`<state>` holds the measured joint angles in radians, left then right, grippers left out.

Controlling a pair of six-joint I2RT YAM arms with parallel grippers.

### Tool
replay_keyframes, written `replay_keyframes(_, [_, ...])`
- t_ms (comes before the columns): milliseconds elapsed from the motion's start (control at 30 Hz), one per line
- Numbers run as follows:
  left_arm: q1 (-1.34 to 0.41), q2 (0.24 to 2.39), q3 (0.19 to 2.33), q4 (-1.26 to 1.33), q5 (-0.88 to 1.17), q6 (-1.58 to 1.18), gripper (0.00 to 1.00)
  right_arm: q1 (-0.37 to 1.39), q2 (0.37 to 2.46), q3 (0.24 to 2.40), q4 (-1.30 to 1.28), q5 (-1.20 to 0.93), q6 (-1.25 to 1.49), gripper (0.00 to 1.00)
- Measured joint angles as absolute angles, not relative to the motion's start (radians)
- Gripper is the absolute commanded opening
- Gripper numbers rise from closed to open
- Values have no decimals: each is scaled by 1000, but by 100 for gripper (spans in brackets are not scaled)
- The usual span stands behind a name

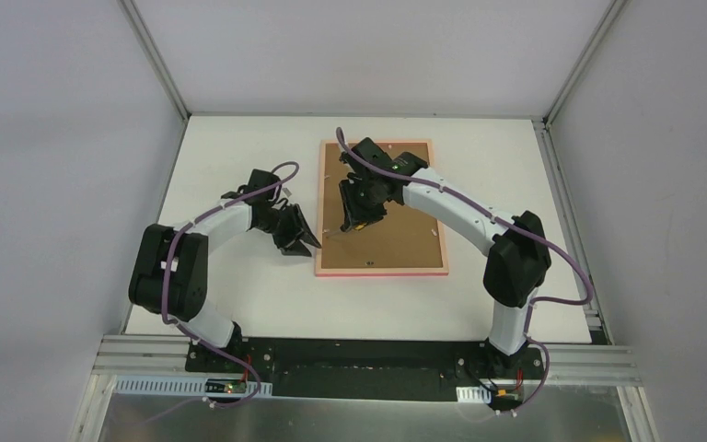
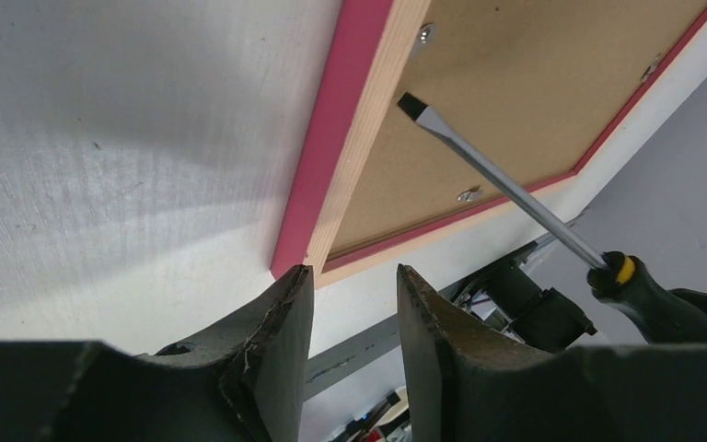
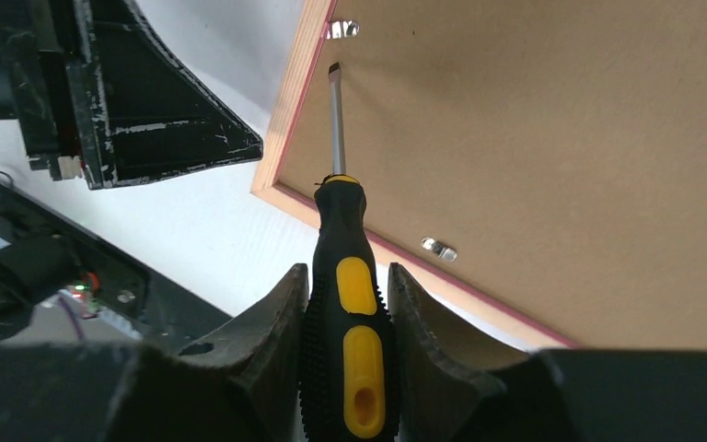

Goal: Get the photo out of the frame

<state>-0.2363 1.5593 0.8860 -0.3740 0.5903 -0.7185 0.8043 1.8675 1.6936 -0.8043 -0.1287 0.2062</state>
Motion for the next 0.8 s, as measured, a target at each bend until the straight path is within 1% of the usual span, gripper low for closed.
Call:
replay_keyframes(67, [-236,1579,886,-378,591,-723,38,812,1868,1694,-795,-112,150,0])
replay_keyframes(233, [-236,1627,886,-380,590,-748,45,818,1868,1694,-777,-63,22,0])
replay_keyframes(300, [-236,1644,888,-385,589,-753,45,820,1868,1694,-771,-55,-22,0])
replay_keyframes(433, [-236,1674,902,-403,574,-754,40,825,1868,1694,-759,-46,-101,0])
replay_keyframes(700, [-237,1712,914,-411,567,-754,39,845,1868,1694,-710,-47,-239,0])
replay_keyframes(800, [-237,1718,925,-421,566,-754,37,851,1871,1696,-706,-45,-276,0])
